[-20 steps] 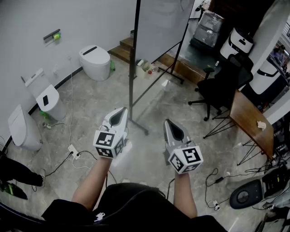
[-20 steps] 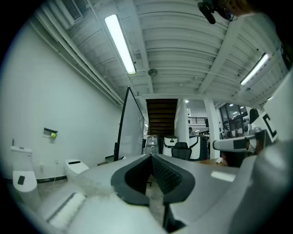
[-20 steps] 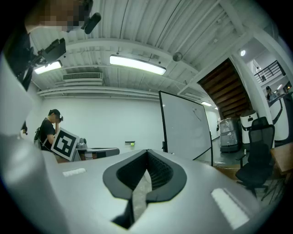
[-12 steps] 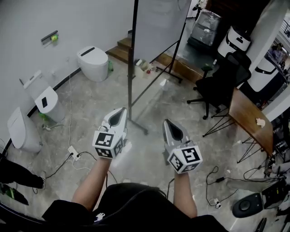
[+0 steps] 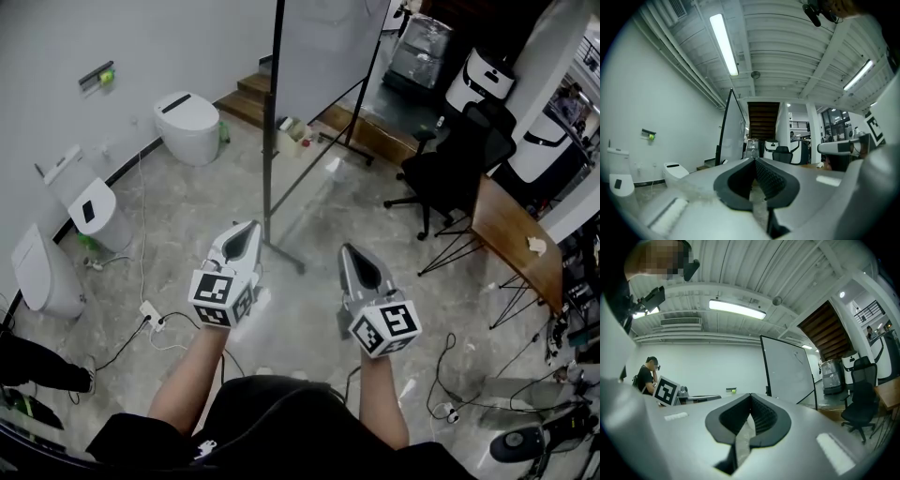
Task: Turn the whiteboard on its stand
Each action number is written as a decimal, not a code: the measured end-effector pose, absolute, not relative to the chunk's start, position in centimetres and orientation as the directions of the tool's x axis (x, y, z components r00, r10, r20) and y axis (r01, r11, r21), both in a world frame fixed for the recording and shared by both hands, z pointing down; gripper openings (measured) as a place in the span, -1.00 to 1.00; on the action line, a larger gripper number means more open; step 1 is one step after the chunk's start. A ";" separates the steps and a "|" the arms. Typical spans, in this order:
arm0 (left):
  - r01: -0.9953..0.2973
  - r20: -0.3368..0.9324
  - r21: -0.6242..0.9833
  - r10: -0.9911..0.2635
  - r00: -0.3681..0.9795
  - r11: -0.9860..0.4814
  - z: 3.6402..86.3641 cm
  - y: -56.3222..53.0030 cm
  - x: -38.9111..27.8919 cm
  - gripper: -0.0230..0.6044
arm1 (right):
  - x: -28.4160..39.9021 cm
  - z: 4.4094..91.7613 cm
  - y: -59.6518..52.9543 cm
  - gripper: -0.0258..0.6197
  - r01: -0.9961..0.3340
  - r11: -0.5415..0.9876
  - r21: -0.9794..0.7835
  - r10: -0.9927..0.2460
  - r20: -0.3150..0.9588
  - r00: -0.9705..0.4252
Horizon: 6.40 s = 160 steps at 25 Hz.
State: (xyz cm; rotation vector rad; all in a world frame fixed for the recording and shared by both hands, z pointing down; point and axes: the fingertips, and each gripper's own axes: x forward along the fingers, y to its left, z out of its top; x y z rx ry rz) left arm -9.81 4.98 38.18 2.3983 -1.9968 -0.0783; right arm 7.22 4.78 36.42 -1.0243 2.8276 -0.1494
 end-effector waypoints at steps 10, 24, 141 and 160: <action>-0.979 -0.015 0.043 -0.980 0.200 -0.201 39.3 5.6 -12.0 -0.92 | 5.1 37.0 5.4 -0.90 -0.635 0.763 -0.123 -0.644 -0.070 -0.761; -0.977 -0.004 0.063 -0.979 0.206 -0.205 40.7 6.5 -14.5 -0.92 | 2.7 38.6 6.3 -0.89 -0.632 0.763 -0.134 -0.642 -0.043 -0.766; -0.990 0.139 -0.056 -0.983 0.123 -0.131 46.1 -46.3 -28.7 0.05 | -0.2 38.9 -29.1 -0.89 -0.776 0.618 -0.124 -0.781 0.012 -0.624; -0.988 0.167 -0.009 -0.974 0.151 -0.155 46.4 -46.1 -28.2 -0.32 | 1.7 39.3 -26.6 -0.89 -0.811 0.571 -0.129 -0.817 0.010 -0.577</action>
